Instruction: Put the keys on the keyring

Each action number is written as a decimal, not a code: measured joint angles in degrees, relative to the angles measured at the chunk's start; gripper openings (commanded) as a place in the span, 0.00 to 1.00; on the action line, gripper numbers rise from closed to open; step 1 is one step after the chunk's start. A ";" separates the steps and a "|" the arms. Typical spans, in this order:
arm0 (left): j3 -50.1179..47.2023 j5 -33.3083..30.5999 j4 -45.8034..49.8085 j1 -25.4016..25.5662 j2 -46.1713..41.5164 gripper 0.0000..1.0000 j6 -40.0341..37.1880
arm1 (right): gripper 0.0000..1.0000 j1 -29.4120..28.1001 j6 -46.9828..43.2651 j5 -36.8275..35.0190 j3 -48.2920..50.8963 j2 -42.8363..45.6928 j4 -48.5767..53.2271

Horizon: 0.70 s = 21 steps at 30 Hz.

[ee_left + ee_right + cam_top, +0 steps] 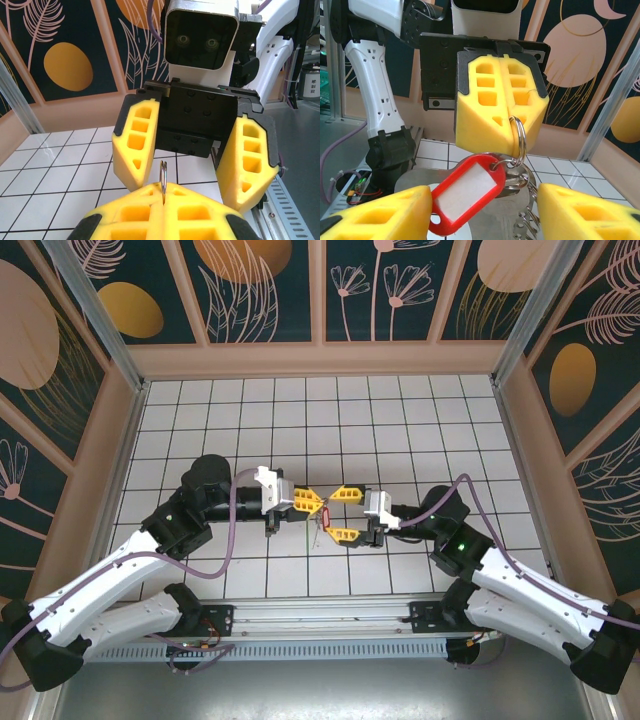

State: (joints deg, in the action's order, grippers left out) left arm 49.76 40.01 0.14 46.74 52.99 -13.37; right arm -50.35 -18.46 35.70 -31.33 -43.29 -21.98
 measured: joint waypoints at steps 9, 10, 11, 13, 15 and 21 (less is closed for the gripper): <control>0.00 -0.17 0.07 0.00 0.09 0.00 -0.02 | 0.68 0.00 0.39 0.02 0.00 0.00 1.38; 0.00 -0.20 0.09 0.00 0.11 0.00 -0.02 | 0.67 -0.02 0.42 0.02 0.00 0.00 1.57; 0.00 -0.20 0.09 0.00 0.11 0.00 -0.02 | 0.66 -0.02 0.39 0.00 0.00 0.00 1.66; 0.00 -0.20 0.07 0.00 0.11 0.00 -0.02 | 0.60 0.00 0.33 -0.02 0.00 0.00 1.68; 0.00 -0.20 0.09 0.00 0.11 0.00 -0.02 | 0.47 0.00 -0.04 -0.04 0.00 -0.09 1.62; 0.00 -0.20 0.09 0.00 0.11 0.00 -0.02 | 0.35 -0.02 -1.11 -0.28 -0.07 -2.25 1.38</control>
State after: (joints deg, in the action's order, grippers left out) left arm 49.76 39.81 0.23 46.74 53.10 -13.39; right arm -50.37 -19.57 35.42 -31.40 -45.54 -20.60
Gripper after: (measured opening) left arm 0.037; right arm 0.355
